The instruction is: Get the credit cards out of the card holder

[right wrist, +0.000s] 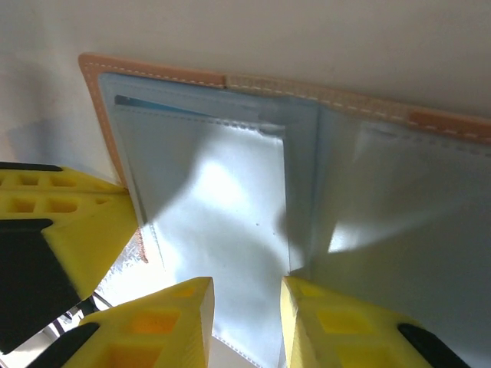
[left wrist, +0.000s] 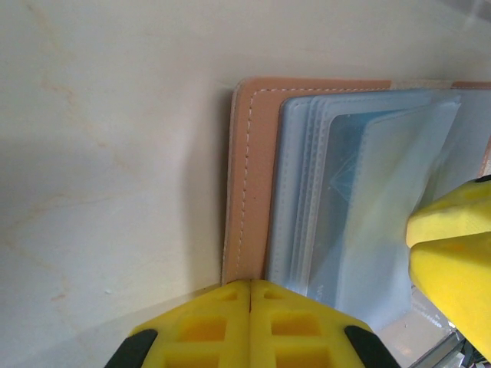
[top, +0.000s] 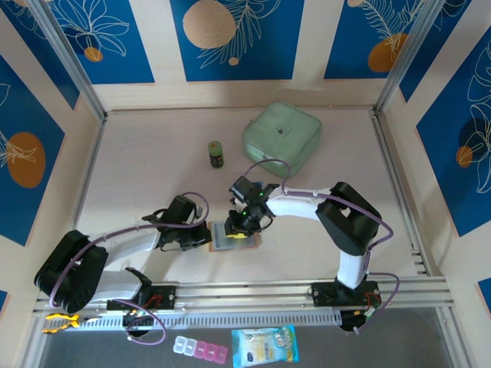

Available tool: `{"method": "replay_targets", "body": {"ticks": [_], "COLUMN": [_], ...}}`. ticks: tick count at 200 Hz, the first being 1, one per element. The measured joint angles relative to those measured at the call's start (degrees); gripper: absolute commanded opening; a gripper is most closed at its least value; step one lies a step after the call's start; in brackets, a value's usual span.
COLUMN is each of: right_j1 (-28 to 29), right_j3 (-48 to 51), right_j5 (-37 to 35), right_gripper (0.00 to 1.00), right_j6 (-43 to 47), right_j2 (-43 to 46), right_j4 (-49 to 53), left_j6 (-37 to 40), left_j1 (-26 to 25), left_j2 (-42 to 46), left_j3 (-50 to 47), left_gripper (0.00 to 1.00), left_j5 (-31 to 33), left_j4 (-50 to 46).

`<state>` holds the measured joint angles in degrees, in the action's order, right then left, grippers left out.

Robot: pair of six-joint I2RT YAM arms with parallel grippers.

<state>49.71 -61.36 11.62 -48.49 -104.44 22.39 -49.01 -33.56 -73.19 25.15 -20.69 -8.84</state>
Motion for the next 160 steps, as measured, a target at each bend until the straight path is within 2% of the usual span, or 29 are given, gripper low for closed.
{"method": "replay_targets", "body": {"ticks": [39, 92, 124, 160], "right_j1": [-0.3, -1.3, -2.0, -2.4], "right_j3": [0.4, 2.7, 4.1, 4.9], "right_j5": [0.3, 1.3, 2.4, 3.4], "right_gripper": [0.3, 0.28, 0.27, 0.27], "right_j6": [0.0, 0.2, 0.2, 0.2], "right_j2": [0.0, 0.3, 0.9, 0.9], "right_j4": [-0.5, -2.7, -4.4, -5.5], "left_j6": [0.0, -2.4, -4.1, -5.9], "left_j1": [0.0, -0.3, -1.8, -3.4], "left_j2": [2.5, 6.6, 5.7, 2.1], "left_j3": [0.0, 1.2, 2.0, 2.0], "left_gripper": [0.03, 0.15, 0.22, 0.24], "left_j5": [1.1, 1.0, 0.6, 0.0], "left_j4": [-2.1, -2.0, 0.0, 2.8]}}
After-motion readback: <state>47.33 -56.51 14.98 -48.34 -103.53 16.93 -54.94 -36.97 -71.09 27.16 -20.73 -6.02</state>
